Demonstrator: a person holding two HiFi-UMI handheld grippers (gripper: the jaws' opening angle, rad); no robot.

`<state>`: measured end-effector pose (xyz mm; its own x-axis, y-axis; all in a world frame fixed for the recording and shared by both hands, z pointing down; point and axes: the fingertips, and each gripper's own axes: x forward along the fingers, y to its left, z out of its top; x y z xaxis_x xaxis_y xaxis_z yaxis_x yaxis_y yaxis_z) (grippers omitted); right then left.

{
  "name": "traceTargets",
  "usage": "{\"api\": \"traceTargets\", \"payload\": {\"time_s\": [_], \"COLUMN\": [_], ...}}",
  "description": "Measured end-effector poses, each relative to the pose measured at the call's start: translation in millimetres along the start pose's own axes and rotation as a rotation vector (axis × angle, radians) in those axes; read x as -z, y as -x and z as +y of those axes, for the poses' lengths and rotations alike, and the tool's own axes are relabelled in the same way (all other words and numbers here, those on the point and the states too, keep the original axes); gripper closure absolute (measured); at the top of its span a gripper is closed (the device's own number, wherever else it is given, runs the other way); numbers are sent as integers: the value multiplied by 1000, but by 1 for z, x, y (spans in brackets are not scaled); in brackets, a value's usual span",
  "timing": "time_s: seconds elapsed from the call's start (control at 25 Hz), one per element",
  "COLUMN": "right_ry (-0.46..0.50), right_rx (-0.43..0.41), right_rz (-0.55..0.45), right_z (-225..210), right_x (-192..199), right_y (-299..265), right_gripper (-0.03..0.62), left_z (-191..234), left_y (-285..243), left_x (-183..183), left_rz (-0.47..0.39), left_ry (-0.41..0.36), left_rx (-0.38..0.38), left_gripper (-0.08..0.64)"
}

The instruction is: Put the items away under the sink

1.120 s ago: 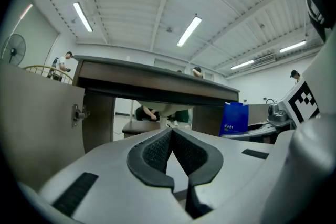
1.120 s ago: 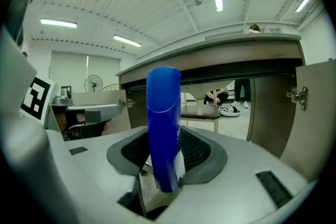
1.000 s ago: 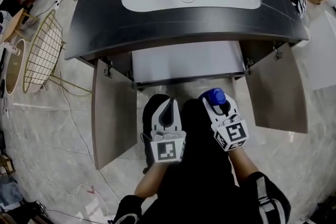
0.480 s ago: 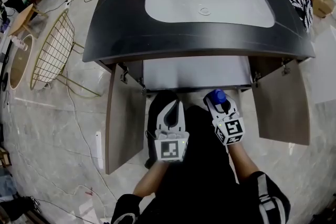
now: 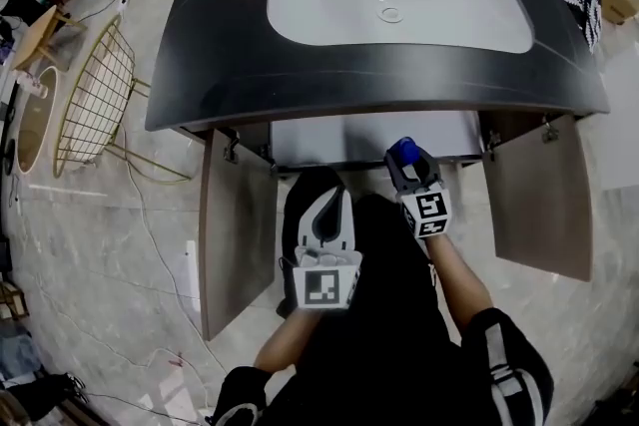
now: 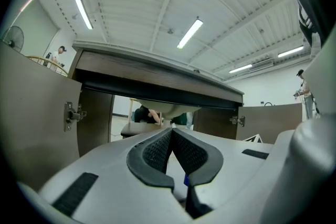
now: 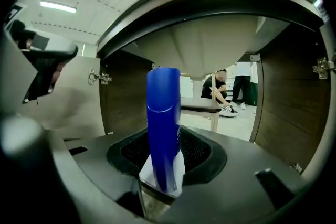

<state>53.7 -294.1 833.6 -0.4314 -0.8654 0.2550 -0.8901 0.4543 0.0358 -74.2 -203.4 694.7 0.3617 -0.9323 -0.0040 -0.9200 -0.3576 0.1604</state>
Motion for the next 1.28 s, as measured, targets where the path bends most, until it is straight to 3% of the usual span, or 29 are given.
{"api": "traceTargets", "payload": {"time_s": [0.64,1.28], "right_ry": [27,4], "right_rx": [-17,0], "right_rz": [40,104], "right_z": [-25,-45], "right_x": [55,96], "right_y": [-82,-117], "right_gripper": [436,436], "left_z": [5,5], "left_y": [-15,-20], "left_x": [-2,5], "left_rz": [8,33], "left_ry": [8,11], "left_rx": [-28,-41], "left_gripper": [546,546]}}
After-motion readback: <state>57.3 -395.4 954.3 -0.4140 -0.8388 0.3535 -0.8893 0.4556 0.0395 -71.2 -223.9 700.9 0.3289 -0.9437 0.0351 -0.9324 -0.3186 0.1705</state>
